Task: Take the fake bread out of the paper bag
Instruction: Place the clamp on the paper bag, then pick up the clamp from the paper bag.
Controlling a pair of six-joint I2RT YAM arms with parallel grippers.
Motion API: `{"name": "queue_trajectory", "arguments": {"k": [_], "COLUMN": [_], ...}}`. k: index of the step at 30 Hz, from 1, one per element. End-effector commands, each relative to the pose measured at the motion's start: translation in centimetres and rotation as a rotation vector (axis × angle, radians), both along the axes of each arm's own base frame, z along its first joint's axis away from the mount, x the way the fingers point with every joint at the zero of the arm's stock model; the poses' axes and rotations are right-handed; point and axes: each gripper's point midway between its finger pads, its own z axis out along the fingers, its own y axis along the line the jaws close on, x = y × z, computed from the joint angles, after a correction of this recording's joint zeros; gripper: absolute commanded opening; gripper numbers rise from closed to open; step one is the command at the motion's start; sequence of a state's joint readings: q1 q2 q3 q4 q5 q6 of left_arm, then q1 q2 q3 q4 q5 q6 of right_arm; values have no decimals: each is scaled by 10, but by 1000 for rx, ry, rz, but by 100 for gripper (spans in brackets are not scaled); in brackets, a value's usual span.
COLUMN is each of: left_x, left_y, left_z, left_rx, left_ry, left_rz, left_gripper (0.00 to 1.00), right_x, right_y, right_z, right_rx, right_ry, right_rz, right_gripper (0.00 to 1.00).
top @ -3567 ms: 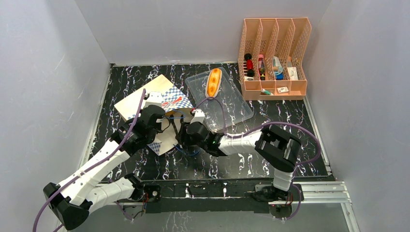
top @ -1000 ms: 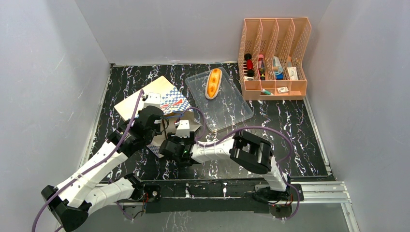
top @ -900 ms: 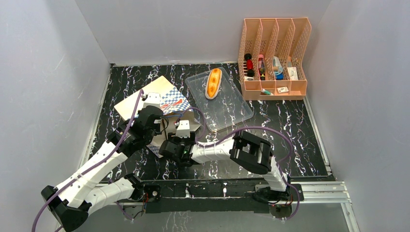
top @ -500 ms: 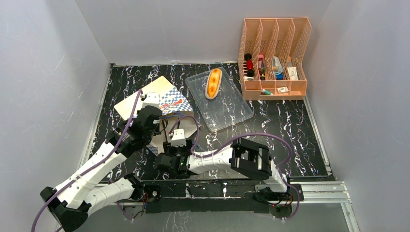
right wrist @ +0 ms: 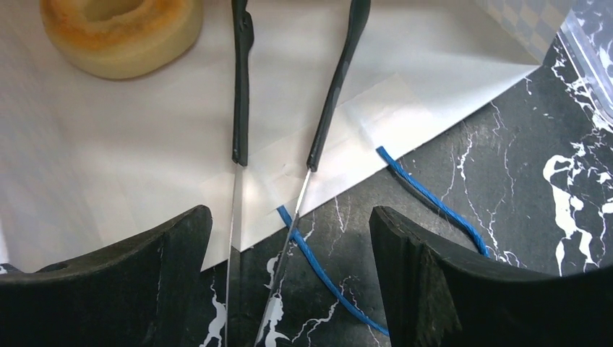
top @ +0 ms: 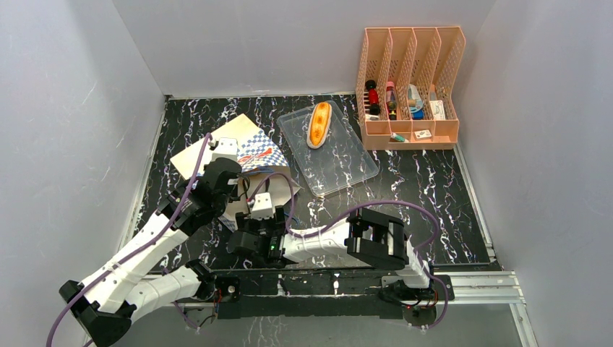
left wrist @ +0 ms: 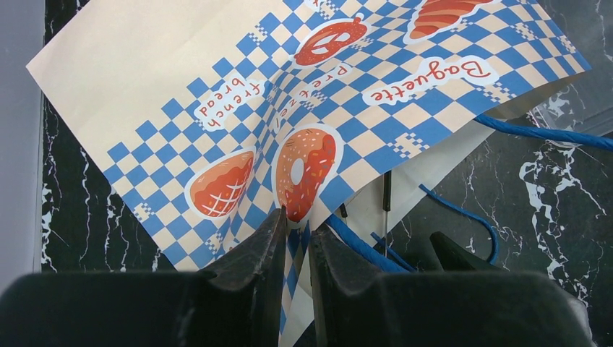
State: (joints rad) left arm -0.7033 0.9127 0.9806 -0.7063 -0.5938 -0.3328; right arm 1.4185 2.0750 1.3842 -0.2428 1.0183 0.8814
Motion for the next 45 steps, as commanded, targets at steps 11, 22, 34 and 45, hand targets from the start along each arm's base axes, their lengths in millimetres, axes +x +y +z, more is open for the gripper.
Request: {"name": "queue_trajectory", "arguments": {"k": [11, 22, 34, 45], "left_x": [1, 4, 6, 7], "left_y": [2, -3, -5, -8], "left_z": [24, 24, 24, 20], "left_rx": [-40, -49, -54, -63], "left_ry": [-55, -59, -60, -58], "left_rz": [10, 5, 3, -4], "left_gripper": [17, 16, 16, 17], "right_x": [20, 27, 38, 35], "right_y": [17, 22, 24, 22], "right_z": [13, -14, -27, -33], "right_rx": [39, 6, -17, 4], "right_ry": [-59, -18, -11, 19], "right_rz": [40, 66, 84, 101], "right_gripper": [78, 77, 63, 45]}}
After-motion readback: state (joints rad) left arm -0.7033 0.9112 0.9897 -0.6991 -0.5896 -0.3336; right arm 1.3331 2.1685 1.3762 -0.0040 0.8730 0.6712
